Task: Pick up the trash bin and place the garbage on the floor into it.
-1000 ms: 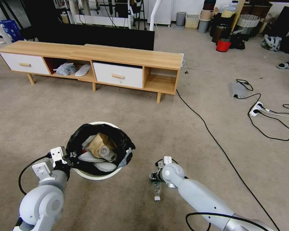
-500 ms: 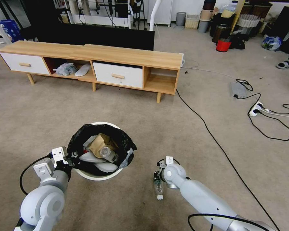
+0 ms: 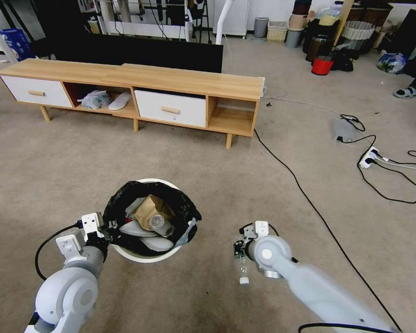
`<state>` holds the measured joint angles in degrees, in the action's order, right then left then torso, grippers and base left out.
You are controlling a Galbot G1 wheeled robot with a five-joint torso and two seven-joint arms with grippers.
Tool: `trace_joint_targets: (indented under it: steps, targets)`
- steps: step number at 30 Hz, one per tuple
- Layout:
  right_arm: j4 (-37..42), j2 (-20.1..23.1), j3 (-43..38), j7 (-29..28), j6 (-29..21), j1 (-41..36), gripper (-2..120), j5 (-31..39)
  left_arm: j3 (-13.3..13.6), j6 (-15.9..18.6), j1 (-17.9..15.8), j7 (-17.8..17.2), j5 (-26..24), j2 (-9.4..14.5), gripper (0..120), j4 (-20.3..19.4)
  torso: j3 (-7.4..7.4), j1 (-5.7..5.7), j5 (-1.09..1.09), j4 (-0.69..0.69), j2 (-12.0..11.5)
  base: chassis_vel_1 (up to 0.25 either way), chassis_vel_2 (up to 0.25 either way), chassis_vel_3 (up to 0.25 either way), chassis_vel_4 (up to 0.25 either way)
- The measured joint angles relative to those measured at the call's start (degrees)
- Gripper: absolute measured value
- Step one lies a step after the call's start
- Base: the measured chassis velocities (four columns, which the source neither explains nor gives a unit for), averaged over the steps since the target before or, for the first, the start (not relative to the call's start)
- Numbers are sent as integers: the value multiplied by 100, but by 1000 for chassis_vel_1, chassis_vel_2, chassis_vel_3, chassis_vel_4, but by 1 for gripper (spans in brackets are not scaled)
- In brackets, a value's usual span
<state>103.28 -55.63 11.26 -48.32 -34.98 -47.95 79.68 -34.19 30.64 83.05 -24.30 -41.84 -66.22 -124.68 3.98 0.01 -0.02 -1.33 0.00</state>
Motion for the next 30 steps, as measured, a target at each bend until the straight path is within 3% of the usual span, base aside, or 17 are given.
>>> trace_joint_targets:
  steps: [8,16,22,30]
  targets:
    - [898,434,-634,228,261,-251,17,-460,116,122,1,-76,-228,139,0,3,0,0,1,1,0,0,0,0,0]
    - [1928,1242,-1375,1417,925,-569,17,-2097,558,316,-216,-140,-478,483,0,29,1,-1,1,2,0,0,0,0,0]
    - [2387,1480,-1635,1758,1158,-698,17,-2594,794,434,-393,-207,-723,595,0,73,1,0,2,2,0,0,0,0,0]
    - [2674,1727,-1869,2356,1482,-743,17,-3233,902,546,-518,-336,-1050,694,0,74,0,-1,2,0,0,0,0,0,0]
